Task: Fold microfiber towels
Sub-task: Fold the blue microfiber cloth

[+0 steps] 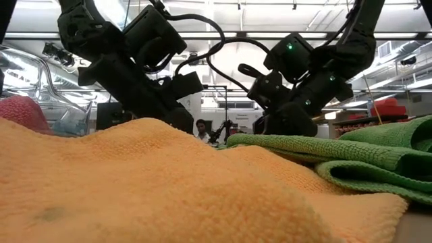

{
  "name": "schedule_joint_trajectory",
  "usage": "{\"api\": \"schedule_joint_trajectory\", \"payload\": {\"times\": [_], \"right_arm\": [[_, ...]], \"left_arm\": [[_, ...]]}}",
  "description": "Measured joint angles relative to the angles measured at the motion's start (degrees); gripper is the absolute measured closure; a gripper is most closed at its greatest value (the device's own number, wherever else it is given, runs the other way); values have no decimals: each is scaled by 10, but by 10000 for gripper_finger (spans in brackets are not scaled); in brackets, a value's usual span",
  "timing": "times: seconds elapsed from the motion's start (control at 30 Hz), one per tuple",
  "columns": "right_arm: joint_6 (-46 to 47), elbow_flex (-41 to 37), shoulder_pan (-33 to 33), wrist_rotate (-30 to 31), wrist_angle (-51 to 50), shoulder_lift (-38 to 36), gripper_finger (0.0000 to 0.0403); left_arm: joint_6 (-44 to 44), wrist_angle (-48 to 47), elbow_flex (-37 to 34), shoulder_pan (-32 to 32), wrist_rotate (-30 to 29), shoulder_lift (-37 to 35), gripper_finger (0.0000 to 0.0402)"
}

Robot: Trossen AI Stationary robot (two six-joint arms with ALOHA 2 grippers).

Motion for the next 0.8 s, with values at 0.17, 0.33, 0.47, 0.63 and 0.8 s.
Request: {"api": "schedule_joint_trajectory", "payload": {"times": [0.17,0.33,0.47,0.63,0.8], "right_arm": [[17,0,0,0,1,0,72],[28,-1,0,0,1,-9,64],[27,-3,-1,5,-17,-44,63],[17,-2,1,7,-39,-69,63],[-1,-2,0,8,-37,-60,64]], "left_arm": [[-1,0,0,-2,0,0,192],[-3,0,0,-4,0,0,189],[-3,0,0,-4,1,0,194],[0,0,0,-4,3,0,200],[0,1,0,-4,3,0,197]]}}
